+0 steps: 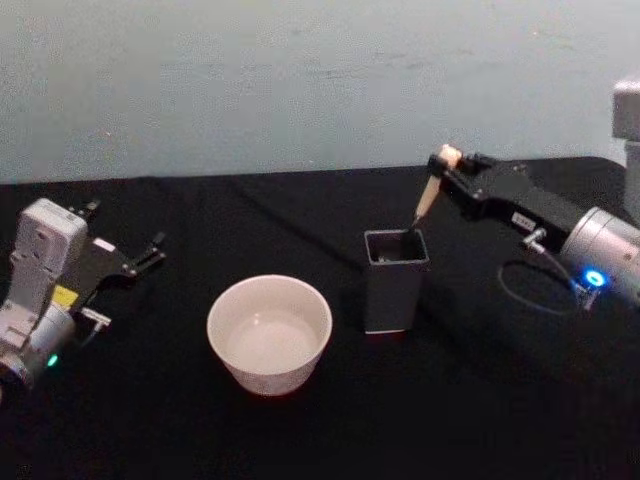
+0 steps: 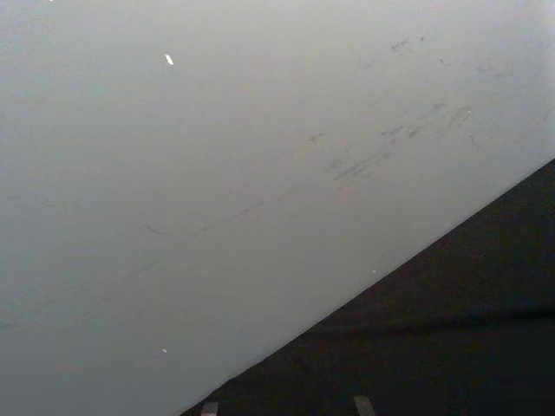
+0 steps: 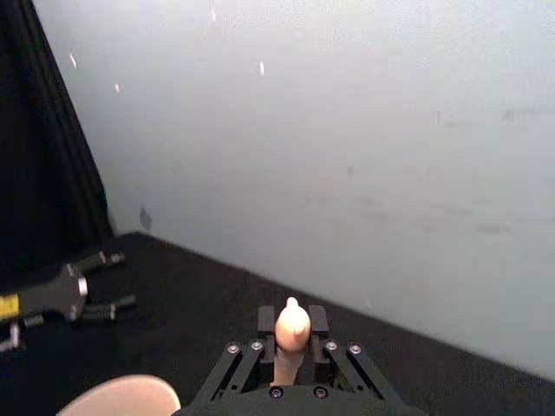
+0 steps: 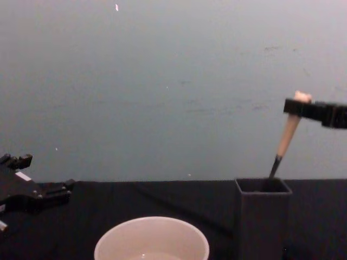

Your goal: Pick up the stirring spoon with one hand, stir inside the cup, then place it back in its original position.

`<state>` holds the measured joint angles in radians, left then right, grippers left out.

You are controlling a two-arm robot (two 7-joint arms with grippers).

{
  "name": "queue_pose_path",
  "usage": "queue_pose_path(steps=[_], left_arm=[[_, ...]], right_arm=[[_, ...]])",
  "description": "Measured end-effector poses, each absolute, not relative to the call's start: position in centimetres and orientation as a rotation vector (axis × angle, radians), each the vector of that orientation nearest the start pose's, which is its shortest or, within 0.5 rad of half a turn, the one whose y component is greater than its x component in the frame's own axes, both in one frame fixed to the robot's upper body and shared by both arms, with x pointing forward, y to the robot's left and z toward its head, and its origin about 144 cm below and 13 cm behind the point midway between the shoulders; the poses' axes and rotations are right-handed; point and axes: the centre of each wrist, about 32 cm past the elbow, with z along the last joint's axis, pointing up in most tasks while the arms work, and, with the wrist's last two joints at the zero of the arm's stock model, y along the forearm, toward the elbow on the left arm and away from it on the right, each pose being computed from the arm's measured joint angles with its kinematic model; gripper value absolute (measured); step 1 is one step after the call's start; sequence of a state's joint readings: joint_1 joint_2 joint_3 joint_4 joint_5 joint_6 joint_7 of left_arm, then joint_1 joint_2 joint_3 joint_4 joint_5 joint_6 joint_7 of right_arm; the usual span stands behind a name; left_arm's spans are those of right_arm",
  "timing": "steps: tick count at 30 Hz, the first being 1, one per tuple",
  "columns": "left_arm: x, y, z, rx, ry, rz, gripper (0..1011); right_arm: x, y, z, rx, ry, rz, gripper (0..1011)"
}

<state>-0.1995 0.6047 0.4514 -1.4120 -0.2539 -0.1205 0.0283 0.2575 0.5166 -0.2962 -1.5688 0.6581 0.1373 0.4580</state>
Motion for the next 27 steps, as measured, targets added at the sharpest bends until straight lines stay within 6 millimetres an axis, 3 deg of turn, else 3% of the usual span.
queue_pose_path(steps=[12, 27], left_arm=[[48.9, 31.0, 114.0, 0.304, -0.285, 1.248, 1001], [48.9, 31.0, 114.0, 0.304, -0.285, 1.248, 1001]], right_arm=[[52.0, -28.2, 125.2, 0.18, 0.071, -0.838, 225], [51.7, -24.1, 123.7, 0.145, 0.07, -0.733, 225]])
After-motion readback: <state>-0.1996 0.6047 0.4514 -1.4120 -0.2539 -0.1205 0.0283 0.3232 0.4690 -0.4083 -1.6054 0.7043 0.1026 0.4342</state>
